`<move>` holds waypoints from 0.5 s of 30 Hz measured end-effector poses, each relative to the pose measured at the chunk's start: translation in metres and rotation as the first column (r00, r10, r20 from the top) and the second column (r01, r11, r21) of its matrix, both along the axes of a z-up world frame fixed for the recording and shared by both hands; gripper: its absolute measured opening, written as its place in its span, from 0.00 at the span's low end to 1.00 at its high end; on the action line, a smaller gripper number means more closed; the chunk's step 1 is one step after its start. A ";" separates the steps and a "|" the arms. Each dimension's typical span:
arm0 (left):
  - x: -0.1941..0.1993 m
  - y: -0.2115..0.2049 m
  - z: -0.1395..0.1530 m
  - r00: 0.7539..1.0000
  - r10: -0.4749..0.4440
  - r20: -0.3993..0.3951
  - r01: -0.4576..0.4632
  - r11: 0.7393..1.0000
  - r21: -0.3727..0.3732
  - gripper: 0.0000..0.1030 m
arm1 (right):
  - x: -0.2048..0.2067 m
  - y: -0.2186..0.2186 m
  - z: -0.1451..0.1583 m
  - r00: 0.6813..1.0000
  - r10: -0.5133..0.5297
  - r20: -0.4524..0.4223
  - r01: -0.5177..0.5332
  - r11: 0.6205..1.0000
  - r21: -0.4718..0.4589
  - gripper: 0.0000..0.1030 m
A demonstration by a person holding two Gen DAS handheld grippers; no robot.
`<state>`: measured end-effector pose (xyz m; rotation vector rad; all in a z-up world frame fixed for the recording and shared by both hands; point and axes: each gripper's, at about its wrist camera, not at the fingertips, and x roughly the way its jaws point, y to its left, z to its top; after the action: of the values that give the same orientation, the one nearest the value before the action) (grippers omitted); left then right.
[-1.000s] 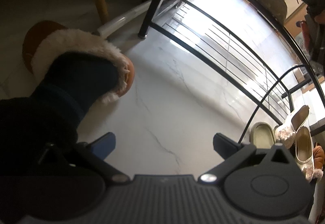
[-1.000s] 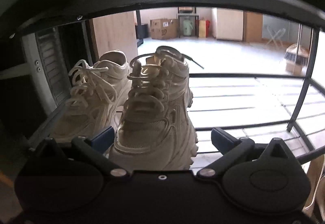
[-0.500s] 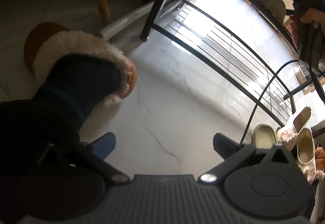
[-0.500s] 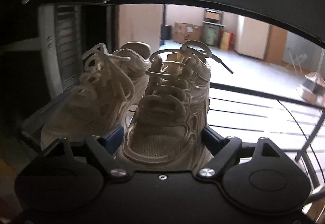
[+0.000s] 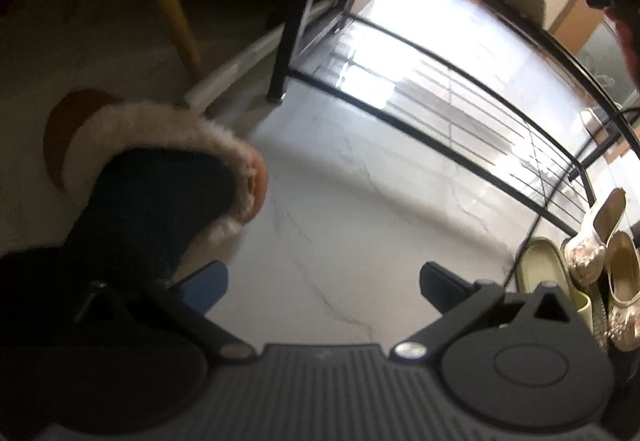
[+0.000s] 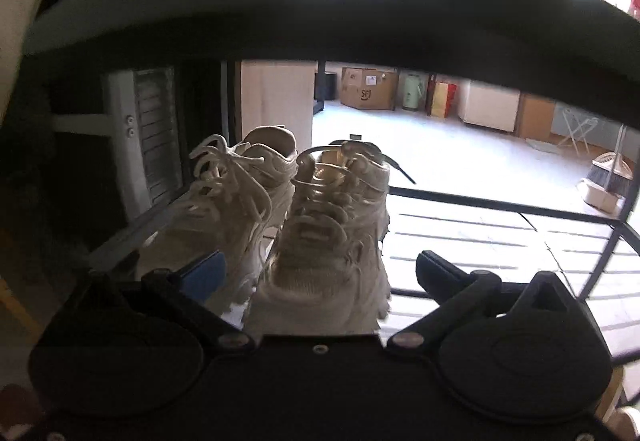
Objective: Organize scattered shoes
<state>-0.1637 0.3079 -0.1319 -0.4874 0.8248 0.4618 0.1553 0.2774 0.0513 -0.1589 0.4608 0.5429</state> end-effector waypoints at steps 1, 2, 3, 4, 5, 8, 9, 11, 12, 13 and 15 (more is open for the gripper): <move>0.001 -0.002 0.002 1.000 -0.013 0.008 0.012 0.999 0.036 0.99 | -0.006 -0.006 0.002 1.000 -0.008 -0.011 0.008 1.000 -0.006 1.00; 0.003 -0.005 0.004 1.000 -0.026 0.017 0.024 0.997 0.073 0.99 | -0.011 -0.013 0.004 1.000 -0.017 -0.023 0.016 1.000 -0.011 1.00; 0.002 -0.008 0.004 0.999 -0.035 0.023 0.033 0.996 0.085 0.99 | -0.017 -0.023 0.005 0.999 -0.029 -0.042 0.028 0.999 -0.018 1.00; 0.002 -0.011 0.004 0.999 -0.045 0.029 0.042 0.994 0.096 0.99 | -0.022 -0.031 0.005 0.997 -0.040 -0.062 0.039 0.999 -0.025 1.00; 0.001 -0.015 0.003 0.998 -0.055 0.035 0.051 0.993 0.108 0.99 | -0.026 -0.039 0.004 0.995 -0.051 -0.082 0.049 0.998 -0.028 1.00; -0.001 -0.025 0.003 0.995 -0.085 0.053 0.077 0.987 0.143 0.99 | -0.038 -0.077 0.000 0.981 -0.103 -0.166 0.101 0.995 -0.020 1.00; -0.001 -0.028 0.003 0.994 -0.095 0.058 0.085 0.984 0.155 0.99 | -0.043 -0.090 -0.002 0.973 -0.127 -0.192 0.126 0.992 -0.019 1.00; -0.002 -0.035 0.002 0.991 -0.116 0.069 0.102 0.979 0.179 0.99 | -0.053 -0.113 -0.005 0.960 -0.161 -0.228 0.163 0.987 -0.010 1.00; -0.003 -0.038 0.002 0.989 -0.126 0.074 0.110 0.975 0.191 0.99 | -0.062 -0.131 -0.007 0.955 -0.167 -0.246 0.175 0.985 0.008 1.00; -0.003 -0.039 0.001 0.989 -0.129 0.075 0.114 0.976 0.184 0.99 | -0.070 -0.145 -0.009 0.952 -0.168 -0.257 0.179 0.984 0.023 1.00; -0.003 -0.045 -0.001 0.987 -0.140 0.073 0.123 0.972 0.199 0.99 | -0.085 -0.171 -0.016 0.946 -0.173 -0.276 0.191 0.981 0.041 1.00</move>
<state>-0.1663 0.2626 -0.1331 -0.2677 0.7155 0.3909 0.0705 0.1060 0.0353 0.0248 0.7160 0.3983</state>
